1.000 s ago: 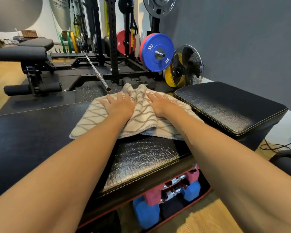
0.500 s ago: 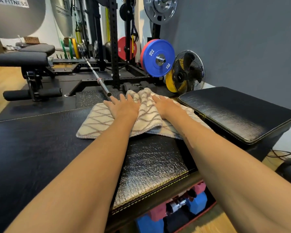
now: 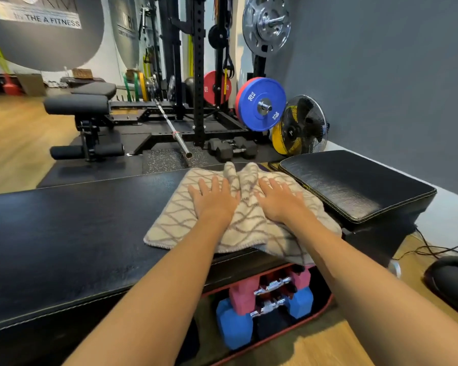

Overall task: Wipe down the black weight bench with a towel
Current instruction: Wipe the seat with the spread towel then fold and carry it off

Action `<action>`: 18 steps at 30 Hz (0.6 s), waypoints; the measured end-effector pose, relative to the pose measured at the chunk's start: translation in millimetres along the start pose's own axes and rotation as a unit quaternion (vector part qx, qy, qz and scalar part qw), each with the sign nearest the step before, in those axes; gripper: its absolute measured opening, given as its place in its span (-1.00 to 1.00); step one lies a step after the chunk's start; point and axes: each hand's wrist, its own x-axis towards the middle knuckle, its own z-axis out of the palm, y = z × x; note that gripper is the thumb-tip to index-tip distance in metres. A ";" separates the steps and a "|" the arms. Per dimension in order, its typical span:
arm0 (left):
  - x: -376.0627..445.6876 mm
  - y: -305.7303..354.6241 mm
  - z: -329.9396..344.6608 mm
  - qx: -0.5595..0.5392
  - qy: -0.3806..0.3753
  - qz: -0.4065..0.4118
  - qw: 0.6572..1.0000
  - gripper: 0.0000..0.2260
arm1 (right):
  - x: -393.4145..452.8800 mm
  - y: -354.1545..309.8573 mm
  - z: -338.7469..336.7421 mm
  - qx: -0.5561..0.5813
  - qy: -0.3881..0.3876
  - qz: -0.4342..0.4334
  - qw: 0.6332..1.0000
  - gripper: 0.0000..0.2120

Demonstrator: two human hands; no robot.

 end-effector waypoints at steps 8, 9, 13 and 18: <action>-40.4 -62.5 -7.5 -0.012 -0.019 -0.011 1.000 -0.34 | -51.5 -53.5 11.9 -0.041 0.010 -0.015 0.999 -0.33; -46.3 -76.3 -8.9 -0.010 -0.018 -0.020 1.000 -0.34 | -55.4 -68.5 15.3 -0.049 0.007 -0.023 0.999 -0.33; -69.0 -135.0 -14.1 -0.003 -0.020 -0.061 0.998 -0.36 | -74.8 -134.5 35.5 -0.062 0.013 -0.071 0.995 -0.32; -114.0 -204.4 -27.2 -0.006 -0.016 -0.136 0.991 -0.40 | -91.7 -192.8 51.7 -0.053 0.008 -0.117 0.992 -0.28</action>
